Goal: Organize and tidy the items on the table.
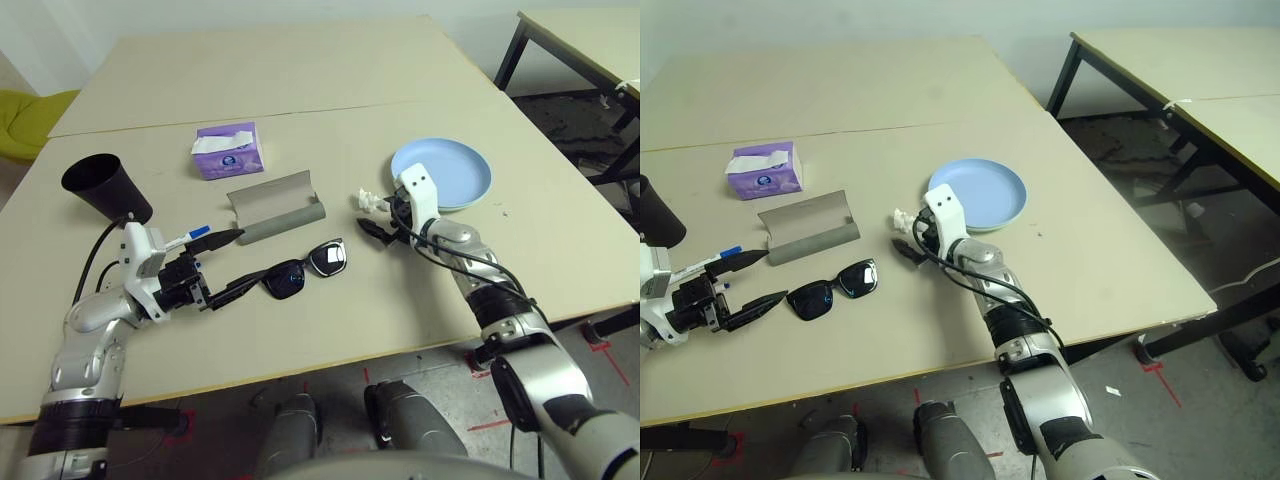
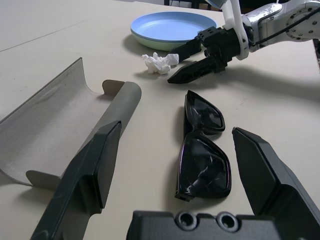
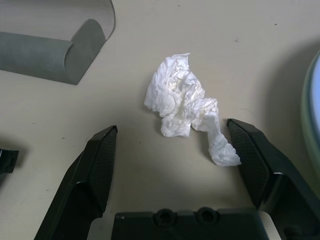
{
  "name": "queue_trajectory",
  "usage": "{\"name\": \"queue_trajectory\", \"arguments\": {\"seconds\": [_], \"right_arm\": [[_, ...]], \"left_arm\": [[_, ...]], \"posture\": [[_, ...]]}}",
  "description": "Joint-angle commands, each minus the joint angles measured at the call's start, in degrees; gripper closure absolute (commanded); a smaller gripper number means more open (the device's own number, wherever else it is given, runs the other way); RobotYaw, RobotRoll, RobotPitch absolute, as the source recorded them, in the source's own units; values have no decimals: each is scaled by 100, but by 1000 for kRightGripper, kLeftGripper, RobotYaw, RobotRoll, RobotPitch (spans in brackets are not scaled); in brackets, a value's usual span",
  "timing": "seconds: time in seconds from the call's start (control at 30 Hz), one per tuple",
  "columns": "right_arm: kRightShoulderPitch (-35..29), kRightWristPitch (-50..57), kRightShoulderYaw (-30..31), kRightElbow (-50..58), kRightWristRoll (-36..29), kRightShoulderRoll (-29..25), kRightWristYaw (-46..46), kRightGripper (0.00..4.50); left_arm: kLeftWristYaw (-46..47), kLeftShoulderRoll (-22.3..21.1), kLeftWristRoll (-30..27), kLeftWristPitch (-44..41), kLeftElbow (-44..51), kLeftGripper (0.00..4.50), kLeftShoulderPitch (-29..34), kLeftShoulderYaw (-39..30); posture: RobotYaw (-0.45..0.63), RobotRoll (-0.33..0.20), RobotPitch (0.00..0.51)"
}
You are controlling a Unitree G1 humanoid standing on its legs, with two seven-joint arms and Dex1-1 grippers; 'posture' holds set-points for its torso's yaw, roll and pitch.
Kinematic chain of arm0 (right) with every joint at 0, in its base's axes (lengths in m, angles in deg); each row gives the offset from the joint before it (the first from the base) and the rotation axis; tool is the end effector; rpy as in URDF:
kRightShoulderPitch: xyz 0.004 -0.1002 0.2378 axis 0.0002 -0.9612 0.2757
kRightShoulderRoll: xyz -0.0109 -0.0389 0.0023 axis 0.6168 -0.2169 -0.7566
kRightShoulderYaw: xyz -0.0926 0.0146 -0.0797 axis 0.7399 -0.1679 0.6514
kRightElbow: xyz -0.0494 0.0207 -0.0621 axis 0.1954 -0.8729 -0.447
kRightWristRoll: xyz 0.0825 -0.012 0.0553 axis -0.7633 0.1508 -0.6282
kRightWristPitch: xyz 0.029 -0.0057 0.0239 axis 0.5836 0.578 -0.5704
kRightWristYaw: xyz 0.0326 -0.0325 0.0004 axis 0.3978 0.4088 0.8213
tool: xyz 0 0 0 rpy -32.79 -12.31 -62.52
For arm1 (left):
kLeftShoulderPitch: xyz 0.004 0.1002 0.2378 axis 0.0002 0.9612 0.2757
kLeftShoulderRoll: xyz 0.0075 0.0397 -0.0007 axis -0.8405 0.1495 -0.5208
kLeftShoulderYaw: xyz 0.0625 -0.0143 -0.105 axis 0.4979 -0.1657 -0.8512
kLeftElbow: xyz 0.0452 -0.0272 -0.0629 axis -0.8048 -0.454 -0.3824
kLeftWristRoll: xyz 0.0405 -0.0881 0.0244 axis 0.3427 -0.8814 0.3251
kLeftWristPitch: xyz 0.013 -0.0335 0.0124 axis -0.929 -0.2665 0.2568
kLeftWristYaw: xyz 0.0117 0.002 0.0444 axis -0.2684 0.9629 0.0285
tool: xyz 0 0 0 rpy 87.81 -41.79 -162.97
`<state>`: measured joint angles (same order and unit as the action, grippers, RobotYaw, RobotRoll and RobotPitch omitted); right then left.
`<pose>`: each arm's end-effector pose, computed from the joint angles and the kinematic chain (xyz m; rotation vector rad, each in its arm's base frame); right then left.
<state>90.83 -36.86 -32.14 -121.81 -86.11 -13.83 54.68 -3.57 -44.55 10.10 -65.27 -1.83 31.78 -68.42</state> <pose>0.3329 -0.1339 0.0797 -0.1799 0.2181 0.7525 0.1986 0.3226 0.0960 0.2027 -0.0600 -0.9152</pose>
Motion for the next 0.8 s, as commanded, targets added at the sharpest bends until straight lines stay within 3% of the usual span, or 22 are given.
{"name": "queue_trajectory", "arguments": {"seconds": [0.03,0.17,0.4,0.57,0.8], "right_arm": [[-124,88,18,98,6,59,34,409],[-208,137,32,218,0,93,53,1669],[-266,196,23,315,-1,122,77,4406],[-275,213,3,350,-9,104,87,4465],[369,444,-693,578,-408,-137,-136,4465]], "left_arm": [[4,42,0,-43,128,0,59,85],[15,94,3,-56,169,0,35,122],[46,159,-16,-60,222,0,-9,153],[84,190,-6,-73,232,0,-45,181],[89,237,28,-17,124,0,-68,195]], "posture": [[-113,0,117],[-111,0,119],[-108,0,118],[-110,0,119],[-111,0,121]]}}
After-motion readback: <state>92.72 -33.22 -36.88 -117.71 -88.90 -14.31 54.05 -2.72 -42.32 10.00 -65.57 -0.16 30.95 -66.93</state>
